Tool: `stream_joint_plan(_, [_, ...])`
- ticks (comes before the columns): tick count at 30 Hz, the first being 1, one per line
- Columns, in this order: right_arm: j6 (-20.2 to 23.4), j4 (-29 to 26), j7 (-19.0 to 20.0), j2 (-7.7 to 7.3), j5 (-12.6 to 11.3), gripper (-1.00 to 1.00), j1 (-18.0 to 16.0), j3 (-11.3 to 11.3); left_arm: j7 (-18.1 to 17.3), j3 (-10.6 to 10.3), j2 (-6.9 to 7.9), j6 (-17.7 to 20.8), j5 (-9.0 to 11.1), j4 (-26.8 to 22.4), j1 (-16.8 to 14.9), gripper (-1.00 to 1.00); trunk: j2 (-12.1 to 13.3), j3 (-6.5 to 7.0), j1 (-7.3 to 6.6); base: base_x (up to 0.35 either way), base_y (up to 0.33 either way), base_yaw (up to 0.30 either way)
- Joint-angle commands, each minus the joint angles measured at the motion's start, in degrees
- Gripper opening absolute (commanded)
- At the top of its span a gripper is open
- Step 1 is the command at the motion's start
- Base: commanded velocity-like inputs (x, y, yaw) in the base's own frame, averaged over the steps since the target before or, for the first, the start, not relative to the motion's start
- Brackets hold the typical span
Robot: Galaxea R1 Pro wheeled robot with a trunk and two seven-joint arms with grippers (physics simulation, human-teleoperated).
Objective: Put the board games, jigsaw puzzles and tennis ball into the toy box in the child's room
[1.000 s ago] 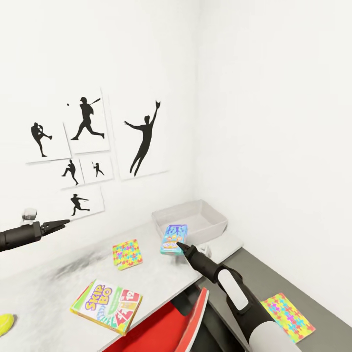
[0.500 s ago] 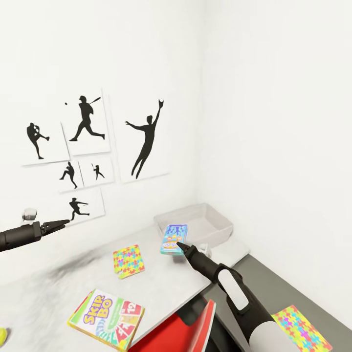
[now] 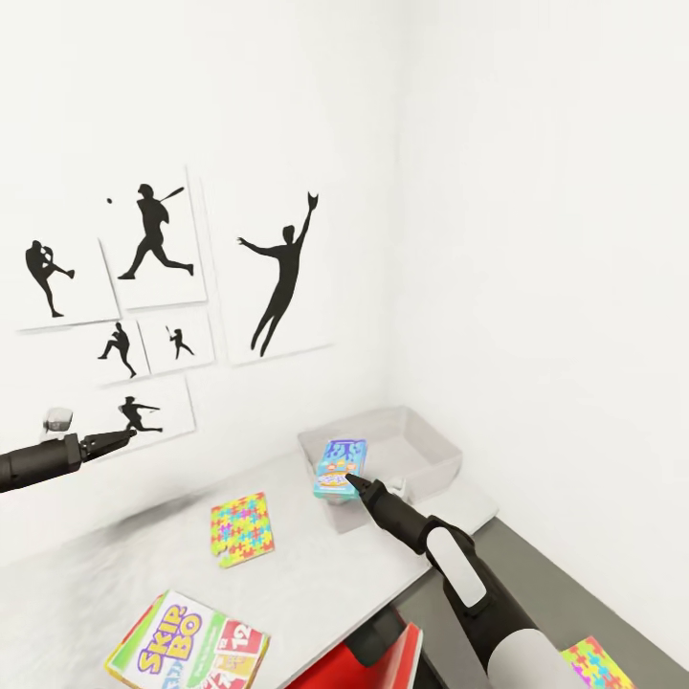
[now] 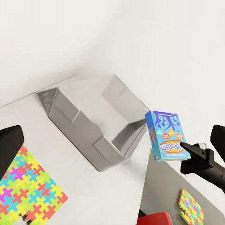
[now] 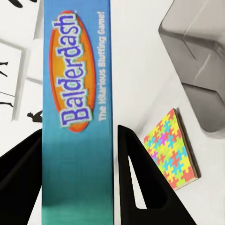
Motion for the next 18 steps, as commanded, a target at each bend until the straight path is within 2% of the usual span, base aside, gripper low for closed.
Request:
stream_joint_plan(1, [0.3,0.0,0.0,0.0,-0.4,-1.0,-0.1,0.0,-0.2,0.0,0.01,0.6,0.0,0.0,-0.1,1.0,-0.1,-0.12,0.03,0.029,-0.022,0.1])
stream_joint_plan(11, [0.3,0.0,0.0,0.0,-0.4,-1.0,-0.1,0.0,-0.2,0.0,0.02,0.6,0.0,0.0,-0.1,1.0,-0.1,-0.12,0.03,-0.033,-0.005,0.136])
stream_joint_plan(18, [0.3,0.0,0.0,-0.01,-0.4,-1.0,-0.1,0.0,-0.2,0.0,0.02,0.6,0.1,0.0,-0.1,1.0,-0.1,-0.12,0.03,-0.013,0.0,0.037])
